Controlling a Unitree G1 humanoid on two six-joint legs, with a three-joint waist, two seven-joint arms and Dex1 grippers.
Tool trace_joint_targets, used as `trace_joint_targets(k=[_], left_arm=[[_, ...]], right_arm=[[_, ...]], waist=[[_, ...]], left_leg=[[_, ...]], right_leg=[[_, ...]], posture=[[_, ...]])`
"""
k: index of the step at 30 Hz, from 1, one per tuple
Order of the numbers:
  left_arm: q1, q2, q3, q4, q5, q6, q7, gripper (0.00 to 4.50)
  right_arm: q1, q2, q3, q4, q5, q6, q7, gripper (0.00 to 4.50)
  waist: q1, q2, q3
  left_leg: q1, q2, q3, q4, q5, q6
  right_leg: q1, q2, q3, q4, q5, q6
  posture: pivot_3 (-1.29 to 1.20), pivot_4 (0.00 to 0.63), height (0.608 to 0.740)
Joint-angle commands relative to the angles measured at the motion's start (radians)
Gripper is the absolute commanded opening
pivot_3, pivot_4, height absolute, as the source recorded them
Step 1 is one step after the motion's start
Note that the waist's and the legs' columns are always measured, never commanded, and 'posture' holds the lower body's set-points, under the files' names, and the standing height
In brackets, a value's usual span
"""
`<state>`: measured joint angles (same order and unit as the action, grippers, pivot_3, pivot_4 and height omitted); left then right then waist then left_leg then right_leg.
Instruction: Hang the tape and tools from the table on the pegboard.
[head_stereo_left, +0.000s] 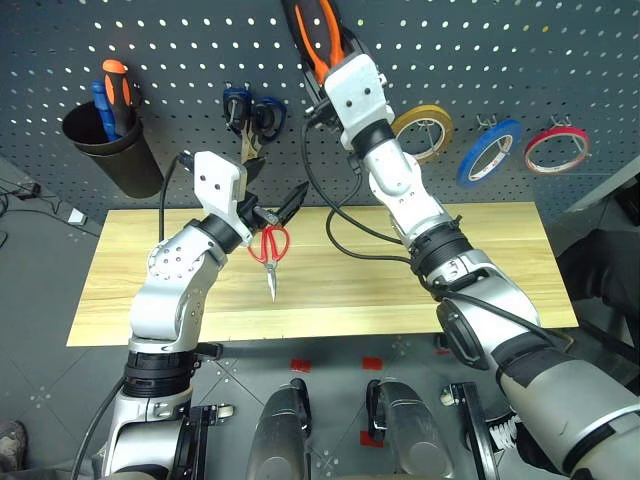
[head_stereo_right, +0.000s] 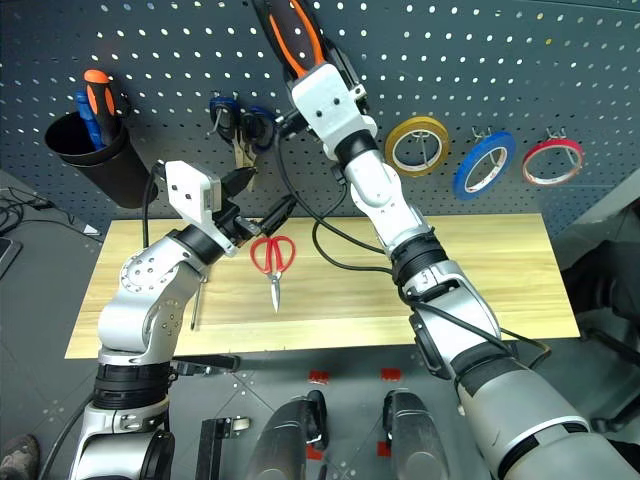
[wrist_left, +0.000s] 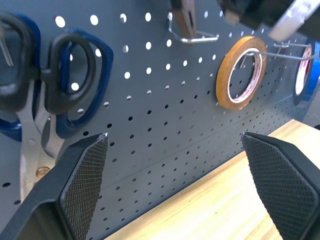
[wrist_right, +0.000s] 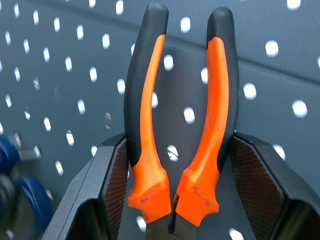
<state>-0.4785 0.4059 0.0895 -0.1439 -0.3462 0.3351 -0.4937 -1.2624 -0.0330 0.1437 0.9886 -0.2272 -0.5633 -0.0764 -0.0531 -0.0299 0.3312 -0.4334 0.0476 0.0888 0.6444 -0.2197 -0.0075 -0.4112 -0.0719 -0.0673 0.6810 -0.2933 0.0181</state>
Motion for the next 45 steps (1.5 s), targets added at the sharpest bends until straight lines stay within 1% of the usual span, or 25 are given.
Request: trace_joint_targets(k=[1,7,11,17,22,24,27,28,34,38,41,43,45], left_arm=[[-0.018,-0.006,-0.001,-0.007,0.007,-0.038,-0.010,4.50],[-0.030,-0.012,-0.009,0.025,0.026,-0.058,-0.013,4.50],[-0.027,-0.023,-0.023,0.037,0.042,-0.070,-0.013,4.50],[-0.011,-0.032,-0.023,0.051,0.056,-0.070,-0.005,4.50],[-0.009,-0.036,-0.030,0.091,0.087,-0.046,0.015,4.50],[-0.003,-0.037,-0.031,0.101,0.092,-0.045,0.013,4.50],[0.017,-0.038,-0.036,0.105,0.091,-0.031,0.004,4.50],[0.023,-0.036,-0.038,0.105,0.096,-0.020,0.010,4.50],[0.041,-0.045,-0.034,0.097,0.119,0.050,0.074,4.50],[0.058,-0.060,-0.010,0.074,0.124,0.151,0.158,4.50],[0.080,-0.068,0.010,0.053,0.117,0.261,0.217,4.50],[0.108,-0.060,0.008,0.052,0.133,0.390,0.261,4.50],[0.124,-0.063,0.009,0.058,0.142,0.491,0.298,4.50]], right_arm=[[-0.024,-0.001,-0.011,-0.024,-0.006,-0.047,-0.029,2.73],[0.003,0.007,-0.016,-0.022,-0.004,-0.025,-0.039,2.73],[0.057,0.015,-0.048,-0.002,0.032,0.056,-0.044,2.73],[0.099,0.011,-0.078,-0.055,0.049,0.142,-0.063,2.73],[0.155,0.026,-0.117,-0.151,0.139,0.313,0.048,2.73],[0.176,0.030,-0.126,-0.195,0.163,0.364,0.076,3.45],[0.213,0.029,-0.125,-0.280,0.198,0.457,0.137,4.29],[0.229,0.027,-0.118,-0.315,0.205,0.488,0.157,4.49],[0.351,0.005,-0.100,-0.558,0.236,0.689,0.235,4.49],[0.485,-0.014,-0.056,-0.801,0.304,0.885,0.363,4.49],[0.579,-0.052,0.003,-0.986,0.369,0.995,0.488,4.49],[0.664,-0.109,0.060,-1.128,0.403,1.048,0.578,4.49],[0.727,-0.147,0.088,-1.218,0.430,1.096,0.620,4.49]], waist=[[0.000,0.000,0.001],[0.000,0.000,0.002],[0.003,0.000,0.002],[0.006,0.000,0.002],[0.011,0.000,0.002],[0.012,0.000,0.002],[0.012,0.001,0.003],[0.012,0.001,0.003],[0.007,0.001,0.004],[0.006,0.001,0.004],[-0.001,0.001,0.005],[-0.001,0.001,0.005],[-0.002,0.001,0.005]], left_leg=[[0.000,0.000,0.000,0.000,0.000,0.000],[0.000,0.000,0.000,0.000,0.000,0.000],[0.000,0.000,0.000,0.000,0.000,0.000],[0.001,0.000,-0.001,0.002,0.000,0.000],[0.003,0.000,-0.002,0.002,0.001,0.000],[0.005,0.000,-0.002,0.002,0.001,0.001],[0.005,0.000,-0.002,0.002,0.002,0.002],[0.005,0.000,-0.002,0.002,0.002,0.002],[0.001,0.000,-0.001,0.000,0.002,0.002],[0.000,0.000,-0.001,-0.003,0.002,0.002],[0.000,0.000,0.000,-0.004,0.002,0.002],[0.000,0.000,-0.001,-0.003,0.002,0.002],[0.000,0.000,-0.002,-0.003,0.002,0.002]], right_leg=[[0.000,0.000,0.000,0.000,0.000,0.000],[0.000,0.000,0.000,0.000,0.000,0.000],[0.000,0.000,0.000,0.000,0.000,0.000],[0.002,0.000,-0.001,0.002,0.000,0.000],[0.005,0.000,-0.001,0.002,0.001,-0.001],[0.006,0.000,-0.001,0.002,0.002,-0.001],[0.006,0.000,-0.001,0.002,0.004,-0.001],[0.006,0.000,-0.001,0.002,0.005,-0.001],[0.001,0.000,-0.001,-0.001,0.004,0.000],[0.001,0.000,-0.001,-0.003,0.003,0.001],[0.001,0.000,0.000,-0.004,0.003,0.001],[0.000,0.000,0.000,-0.003,0.003,0.001],[0.001,0.000,0.000,-0.003,0.003,0.001]], posture=[[-0.05,0.365,0.740],[-0.06,0.367,0.740],[-0.05,0.366,0.740],[-0.07,0.368,0.740],[-0.09,0.370,0.740],[-0.10,0.369,0.740],[-0.11,0.367,0.740],[-0.11,0.367,0.740],[-0.11,0.364,0.740],[-0.11,0.363,0.740],[-0.11,0.366,0.740],[-0.11,0.366,0.740],[-0.11,0.366,0.740]])
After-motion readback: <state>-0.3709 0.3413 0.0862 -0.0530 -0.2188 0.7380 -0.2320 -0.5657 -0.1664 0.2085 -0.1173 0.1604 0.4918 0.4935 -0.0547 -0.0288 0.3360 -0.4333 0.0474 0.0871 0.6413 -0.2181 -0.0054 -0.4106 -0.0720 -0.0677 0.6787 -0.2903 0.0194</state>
